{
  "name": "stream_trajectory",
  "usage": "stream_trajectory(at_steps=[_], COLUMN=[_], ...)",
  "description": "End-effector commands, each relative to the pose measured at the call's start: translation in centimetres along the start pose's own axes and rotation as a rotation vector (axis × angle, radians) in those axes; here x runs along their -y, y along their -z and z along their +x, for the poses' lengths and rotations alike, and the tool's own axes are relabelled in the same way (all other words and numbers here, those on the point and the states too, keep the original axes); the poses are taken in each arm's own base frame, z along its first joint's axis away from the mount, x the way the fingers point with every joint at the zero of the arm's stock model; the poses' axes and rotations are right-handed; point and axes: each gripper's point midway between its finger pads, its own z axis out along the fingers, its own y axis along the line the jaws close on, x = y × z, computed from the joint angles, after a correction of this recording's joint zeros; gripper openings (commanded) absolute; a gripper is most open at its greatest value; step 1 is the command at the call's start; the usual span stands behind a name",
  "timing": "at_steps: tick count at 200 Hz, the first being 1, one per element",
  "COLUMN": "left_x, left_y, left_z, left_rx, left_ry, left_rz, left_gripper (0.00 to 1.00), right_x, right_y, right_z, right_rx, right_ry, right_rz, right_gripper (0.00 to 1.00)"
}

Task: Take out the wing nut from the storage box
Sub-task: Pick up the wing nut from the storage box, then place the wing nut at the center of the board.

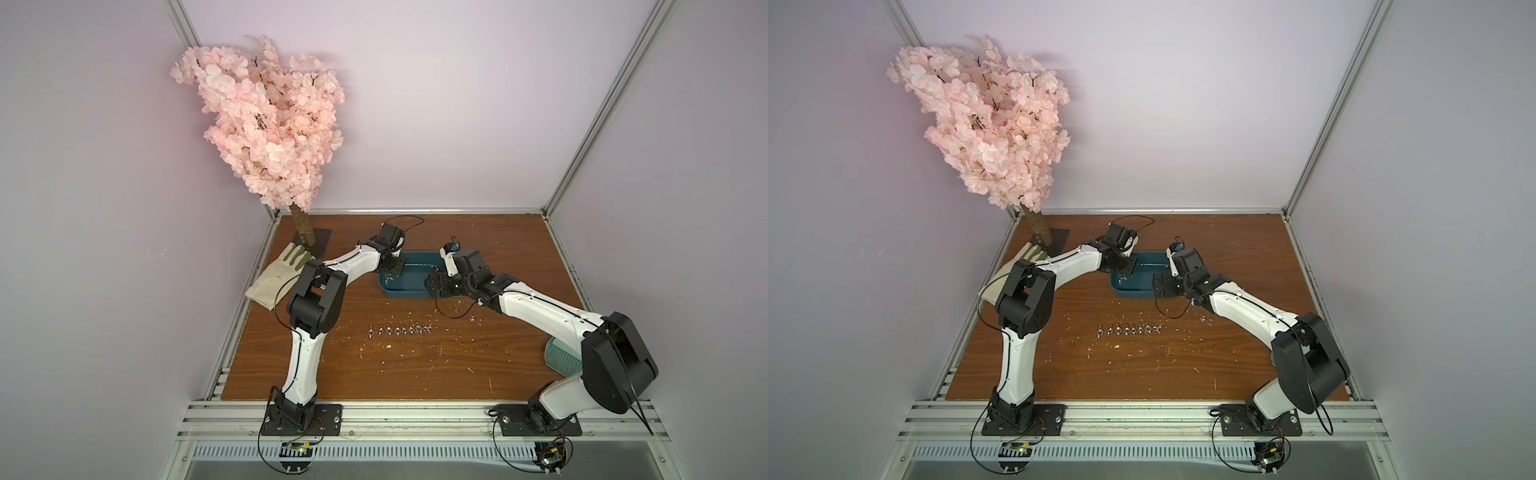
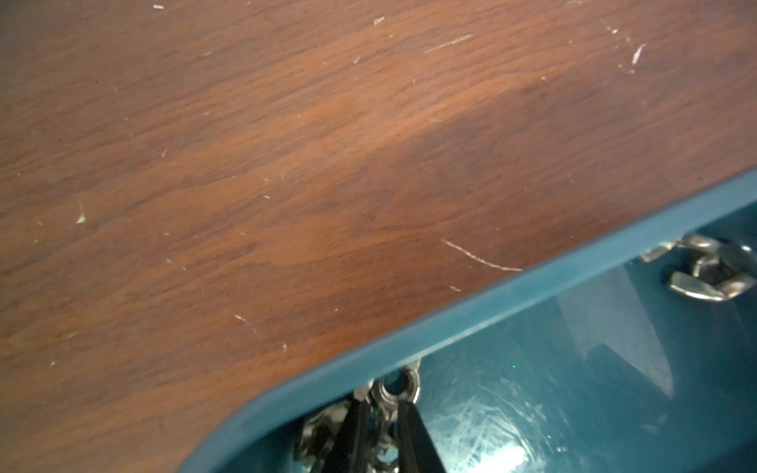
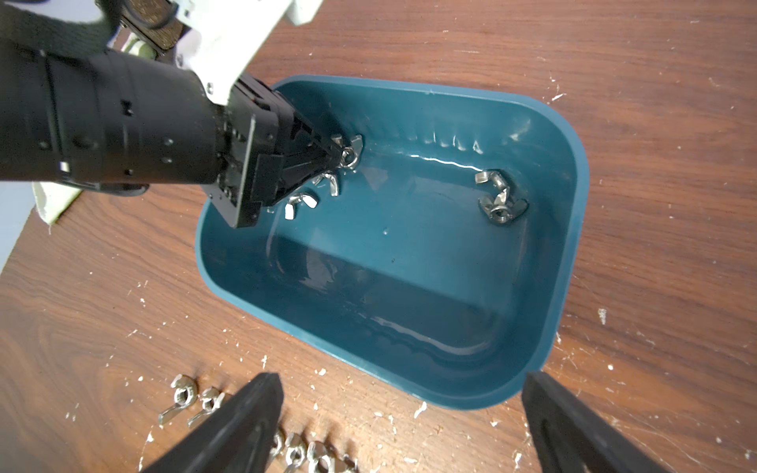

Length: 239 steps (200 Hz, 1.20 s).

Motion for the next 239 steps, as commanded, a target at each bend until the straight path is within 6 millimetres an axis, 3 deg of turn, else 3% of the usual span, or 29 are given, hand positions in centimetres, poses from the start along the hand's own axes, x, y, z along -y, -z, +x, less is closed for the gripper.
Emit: stream_trajectory(at_steps=[1, 59, 136, 182, 186, 239], left_x=[0.0, 0.6, 3.1, 5.4, 5.5, 10.1], left_y=[-1.3, -0.2, 4.2, 7.3, 7.0, 9.8], left_z=[1.7, 1.4, 0.0, -1.5, -0.3, 1.4], left_rx=[-0.054, -0.035, 0.036, 0.101, 0.075, 0.091], left_ry=[-0.018, -0.028, -0.026, -0.032, -0.035, -0.083], left_rz=[-0.018, -0.020, 0.043, 0.092, 0.092, 0.137], left_gripper=[0.14, 0.05, 0.03, 0.03, 0.03, 0.04], right_x=[-0.6, -0.6, -0.3, 0.3, 0.4, 1.9], right_y=[1.2, 1.6, 2.1, 3.1, 3.3, 5.9], right_z=[-1.6, -1.5, -1.5, -0.1, 0.0, 2.9], right_rx=[0.062, 0.074, 0.097, 0.098, 0.100, 0.108], right_ry=[-0.016, -0.034, -0.063, -0.086, -0.089, -0.129], right_rz=[-0.029, -0.039, -0.035, -0.032, -0.030, -0.014], right_gripper=[0.99, 0.99, 0.99, 0.99, 0.99, 0.99])
